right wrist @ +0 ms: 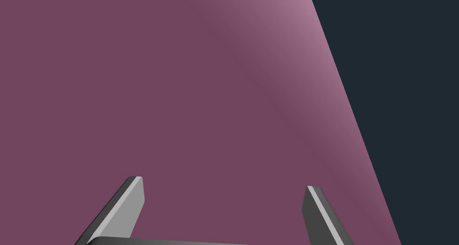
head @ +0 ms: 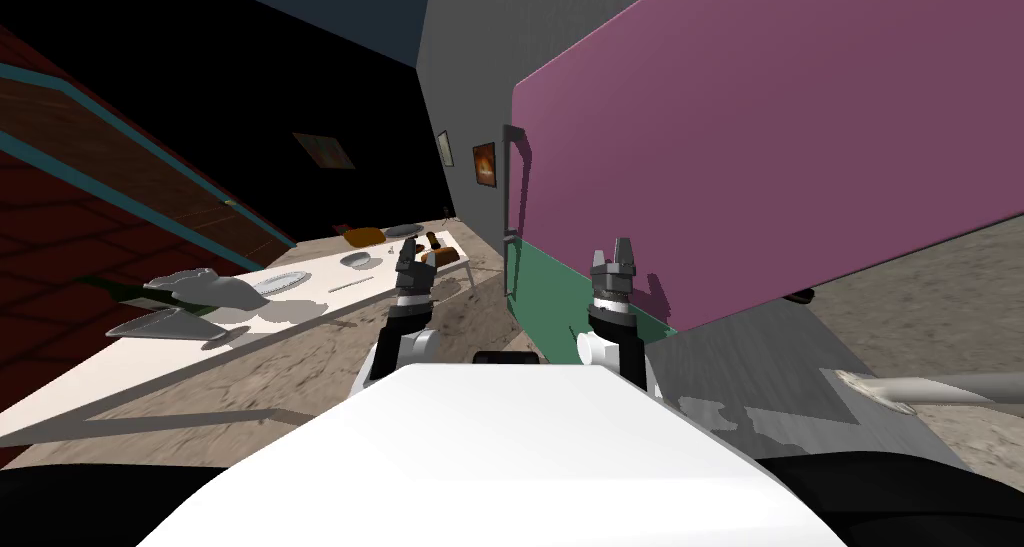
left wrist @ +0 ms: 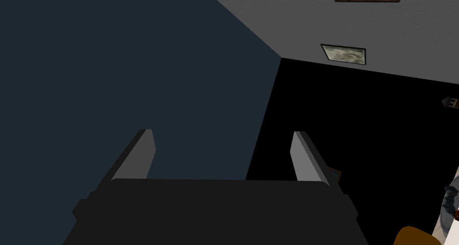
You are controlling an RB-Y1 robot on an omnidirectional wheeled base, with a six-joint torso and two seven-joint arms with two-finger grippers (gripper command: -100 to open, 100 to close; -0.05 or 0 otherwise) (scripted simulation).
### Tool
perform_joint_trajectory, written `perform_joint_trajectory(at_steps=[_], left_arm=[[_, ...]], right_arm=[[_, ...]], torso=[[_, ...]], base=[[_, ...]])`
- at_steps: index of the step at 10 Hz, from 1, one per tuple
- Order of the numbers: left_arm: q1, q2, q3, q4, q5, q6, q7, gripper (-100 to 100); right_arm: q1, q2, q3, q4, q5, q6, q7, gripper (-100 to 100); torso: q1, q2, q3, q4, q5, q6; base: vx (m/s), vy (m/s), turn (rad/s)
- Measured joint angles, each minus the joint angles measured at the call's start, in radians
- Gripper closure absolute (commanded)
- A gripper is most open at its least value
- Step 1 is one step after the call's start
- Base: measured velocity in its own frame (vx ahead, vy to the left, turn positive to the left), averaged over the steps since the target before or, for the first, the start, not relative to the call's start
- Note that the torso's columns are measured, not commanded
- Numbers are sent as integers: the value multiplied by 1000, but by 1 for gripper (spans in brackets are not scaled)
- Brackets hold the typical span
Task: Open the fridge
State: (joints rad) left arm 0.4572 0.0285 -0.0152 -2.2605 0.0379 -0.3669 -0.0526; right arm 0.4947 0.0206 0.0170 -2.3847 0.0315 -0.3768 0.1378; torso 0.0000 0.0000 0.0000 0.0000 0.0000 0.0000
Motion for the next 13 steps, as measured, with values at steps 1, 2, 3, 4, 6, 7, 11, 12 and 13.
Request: perform_joint_trajectory(at_steps=[1,2,3,4,6,7,11,12,13], left_arm=[[0,0,0,0,0,0,0,0],[0,0,0,0,0,0,0,0],[0,0,0,0,0,0,0,0],[0,0,0,0,0,0,0,0],[0,0,0,0,0,0,0,0],[0,0,0,0,0,0,0,0],[0,0,0,0,0,0,0,0],[0,0,0,0,0,0,0,0],[0,0,0,0,0,0,0,0]], right_arm=[[0,0,0,0,0,0,0,0],[0,0,0,0,0,0,0,0],[0,0,0,0,0,0,0,0],[0,0,0,0,0,0,0,0],[0,0,0,0,0,0,0,0],[0,0,0,0,0,0,0,0],[-4,-24,-4,3,4,-1,2,-100],[-8,-53,-8,10,11,-6,7,-100],[-11,-81,-9,14,23,-11,16,-100]], torso=[[0,40,-82,41,0,0],[0,104,-209,105,0,0],[0,175,-351,176,0,0],[0,248,-497,248,0,0],[0,396,-792,396,0,0],[0,470,-939,470,0,0],[0,725,-1451,724,0,0],[1,734,-1471,734,0,0],[1,736,-1475,737,0,0]], base=[[0,0,0],[0,0,0],[0,0,0],[0,0,0],[0,0,0],[0,0,0],[10,10,-5],[23,41,-13],[38,48,-18]])
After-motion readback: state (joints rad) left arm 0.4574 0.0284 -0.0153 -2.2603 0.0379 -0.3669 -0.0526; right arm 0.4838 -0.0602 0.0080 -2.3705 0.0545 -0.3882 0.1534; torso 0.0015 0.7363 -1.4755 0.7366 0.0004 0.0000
